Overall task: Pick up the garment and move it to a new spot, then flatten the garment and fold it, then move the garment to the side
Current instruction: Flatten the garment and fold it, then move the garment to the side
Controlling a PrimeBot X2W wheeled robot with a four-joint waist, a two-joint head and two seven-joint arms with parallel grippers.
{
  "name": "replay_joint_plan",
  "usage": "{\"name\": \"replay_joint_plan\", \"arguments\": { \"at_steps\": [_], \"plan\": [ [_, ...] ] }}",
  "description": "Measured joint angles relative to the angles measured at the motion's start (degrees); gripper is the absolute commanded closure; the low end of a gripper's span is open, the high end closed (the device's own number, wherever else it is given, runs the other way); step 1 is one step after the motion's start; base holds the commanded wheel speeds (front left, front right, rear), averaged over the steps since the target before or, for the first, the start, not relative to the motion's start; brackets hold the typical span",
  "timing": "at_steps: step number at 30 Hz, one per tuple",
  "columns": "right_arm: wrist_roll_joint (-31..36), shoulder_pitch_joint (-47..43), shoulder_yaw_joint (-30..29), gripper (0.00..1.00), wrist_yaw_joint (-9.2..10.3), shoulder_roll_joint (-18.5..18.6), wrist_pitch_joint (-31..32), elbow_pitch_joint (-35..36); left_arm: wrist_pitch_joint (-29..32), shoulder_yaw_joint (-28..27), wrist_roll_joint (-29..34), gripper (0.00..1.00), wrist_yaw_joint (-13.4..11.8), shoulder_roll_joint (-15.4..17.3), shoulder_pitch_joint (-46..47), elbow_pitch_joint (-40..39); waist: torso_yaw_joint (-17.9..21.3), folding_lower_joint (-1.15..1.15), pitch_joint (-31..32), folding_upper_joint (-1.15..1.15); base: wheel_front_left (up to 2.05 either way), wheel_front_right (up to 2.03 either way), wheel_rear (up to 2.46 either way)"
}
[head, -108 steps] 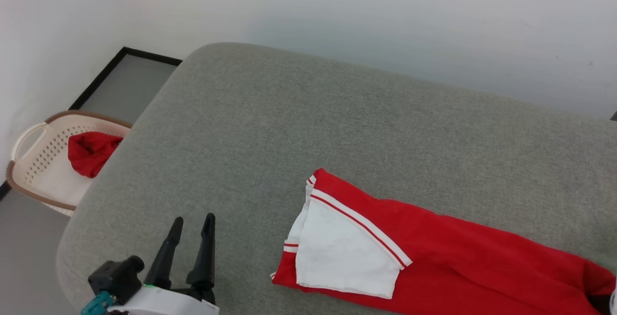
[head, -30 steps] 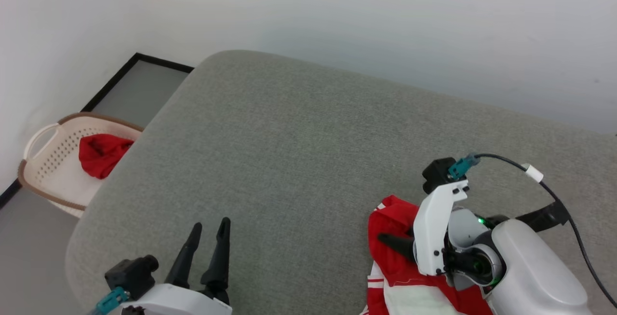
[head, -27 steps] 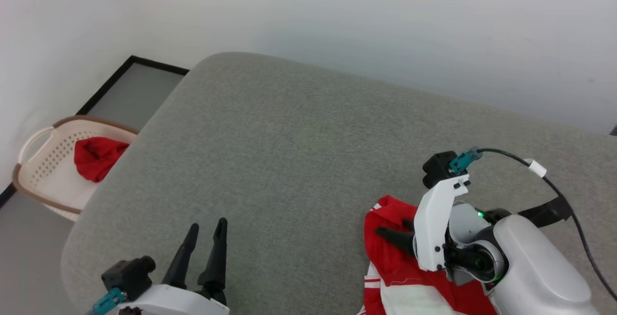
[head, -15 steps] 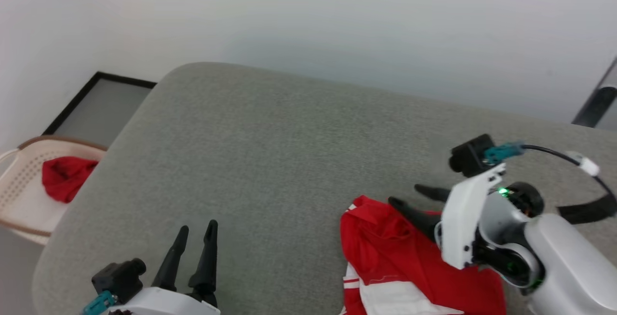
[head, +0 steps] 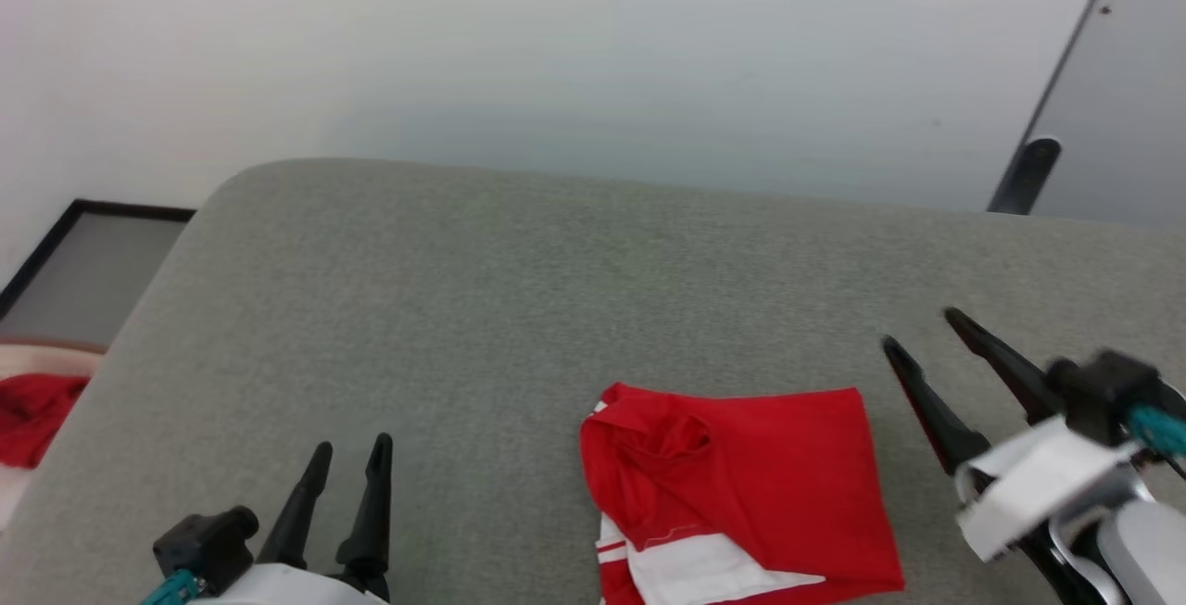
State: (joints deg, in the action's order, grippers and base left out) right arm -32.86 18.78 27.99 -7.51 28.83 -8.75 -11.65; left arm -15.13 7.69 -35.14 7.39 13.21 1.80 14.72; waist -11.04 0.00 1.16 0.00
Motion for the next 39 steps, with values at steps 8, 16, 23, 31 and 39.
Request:
{"name": "replay_joint_plan", "arguments": {
  "at_steps": [8,16,23,31,39],
  "plan": [
    [8.0,-8.7,-11.3,0.0,0.0,-3.2,-6.1,-2.6,0.0,-1.2,2.7,0.0,0.0,0.4,-0.7,-1.1,3.1,0.0,0.4,0.0,0.0,0.0,0.0],
    [14.5,-17.1,-24.2,0.0,0.0,-8.7,-6.2,4.5,0.0,-3.2,6.4,0.0,0.0,0.5,-0.9,-1.7,4.5,0.0,0.3,0.0,0.0,0.0,0.0],
    [16.3,-20.8,-28.2,0.0,0.0,-10.9,-6.2,6.3,0.0,-4.0,8.7,0.0,0.0,0.2,-1.5,-1.9,4.9,0.0,0.3,0.0,0.0,0.0,0.0],
    [16.7,-21.2,-28.6,0.0,0.0,-11.4,-6.2,6.5,0.0,-4.2,10.6,0.0,0.0,-0.4,-1.8,-2.0,5.1,0.0,0.5,0.0,0.0,0.0,0.0],
    [17.2,-21.2,-28.4,0.0,0.0,-11.4,-6.2,6.4,0.0,-4.0,11.5,0.0,0.0,-0.6,-1.7,-2.2,4.1,0.0,0.8,0.0,0.0,0.0,0.0]
  ]
}}
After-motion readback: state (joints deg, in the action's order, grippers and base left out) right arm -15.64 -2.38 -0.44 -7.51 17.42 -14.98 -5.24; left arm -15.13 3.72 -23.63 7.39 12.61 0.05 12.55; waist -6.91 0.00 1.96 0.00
